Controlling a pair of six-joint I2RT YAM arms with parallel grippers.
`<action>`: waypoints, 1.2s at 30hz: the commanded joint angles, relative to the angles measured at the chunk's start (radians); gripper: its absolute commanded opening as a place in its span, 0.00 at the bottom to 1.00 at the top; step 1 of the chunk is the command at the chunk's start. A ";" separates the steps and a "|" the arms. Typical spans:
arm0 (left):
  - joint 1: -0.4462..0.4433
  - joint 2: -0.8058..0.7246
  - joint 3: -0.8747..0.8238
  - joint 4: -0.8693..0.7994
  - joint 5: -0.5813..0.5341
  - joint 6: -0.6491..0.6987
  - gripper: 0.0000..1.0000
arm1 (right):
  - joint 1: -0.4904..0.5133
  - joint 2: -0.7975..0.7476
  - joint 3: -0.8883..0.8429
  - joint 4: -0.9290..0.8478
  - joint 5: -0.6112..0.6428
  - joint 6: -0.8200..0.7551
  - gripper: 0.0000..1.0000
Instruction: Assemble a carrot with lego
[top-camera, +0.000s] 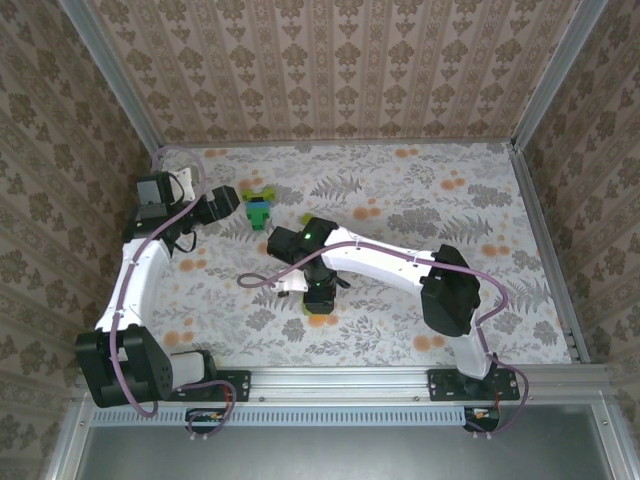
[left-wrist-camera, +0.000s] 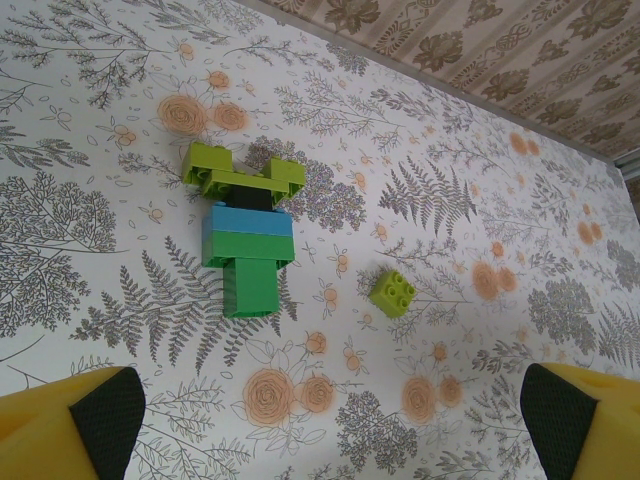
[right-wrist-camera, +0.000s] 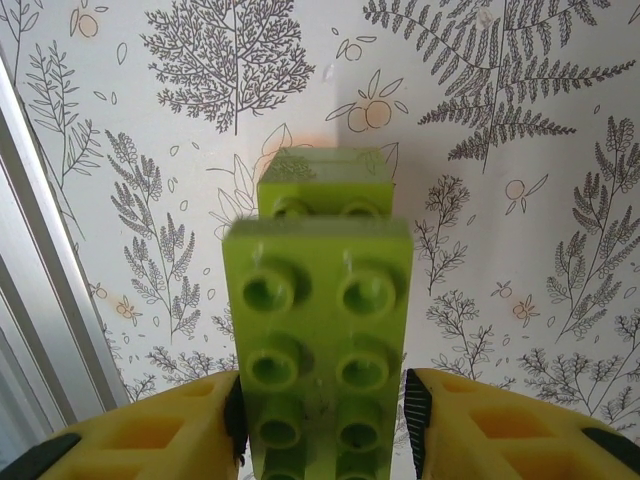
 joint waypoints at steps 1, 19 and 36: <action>-0.007 0.002 0.028 -0.021 0.013 0.020 1.00 | -0.007 0.002 0.011 0.007 -0.010 -0.027 0.50; 0.016 -0.026 -0.010 0.049 0.041 -0.040 1.00 | -0.015 -0.277 -0.011 0.164 0.145 0.122 0.73; 0.059 -0.081 -0.069 0.137 0.056 -0.109 1.00 | -0.376 0.314 0.558 0.191 -0.025 0.211 0.75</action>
